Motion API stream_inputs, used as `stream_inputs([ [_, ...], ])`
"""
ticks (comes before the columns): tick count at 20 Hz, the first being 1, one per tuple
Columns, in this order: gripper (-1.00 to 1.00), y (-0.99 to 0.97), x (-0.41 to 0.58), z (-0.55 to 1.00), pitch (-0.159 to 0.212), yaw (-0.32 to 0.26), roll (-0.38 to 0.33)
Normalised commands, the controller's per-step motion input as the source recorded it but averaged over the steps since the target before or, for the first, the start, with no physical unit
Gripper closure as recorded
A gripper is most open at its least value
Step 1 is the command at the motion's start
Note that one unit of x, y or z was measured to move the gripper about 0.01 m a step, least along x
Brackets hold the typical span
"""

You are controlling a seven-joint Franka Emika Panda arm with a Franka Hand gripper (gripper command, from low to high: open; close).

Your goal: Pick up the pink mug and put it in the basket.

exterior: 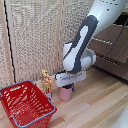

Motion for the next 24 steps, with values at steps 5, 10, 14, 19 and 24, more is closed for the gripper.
stream_inputs([
  [5,1.0,-0.02,0.321,0.56,0.025,0.0,0.112],
  [10,1.0,0.0,0.445,0.73,0.094,0.006,0.12],
  [14,1.0,0.0,0.494,0.65,0.12,0.041,0.147],
  [19,1.0,0.0,0.455,0.7,0.128,0.056,0.112],
  [24,1.0,0.05,0.385,0.77,0.154,0.051,0.035],
])
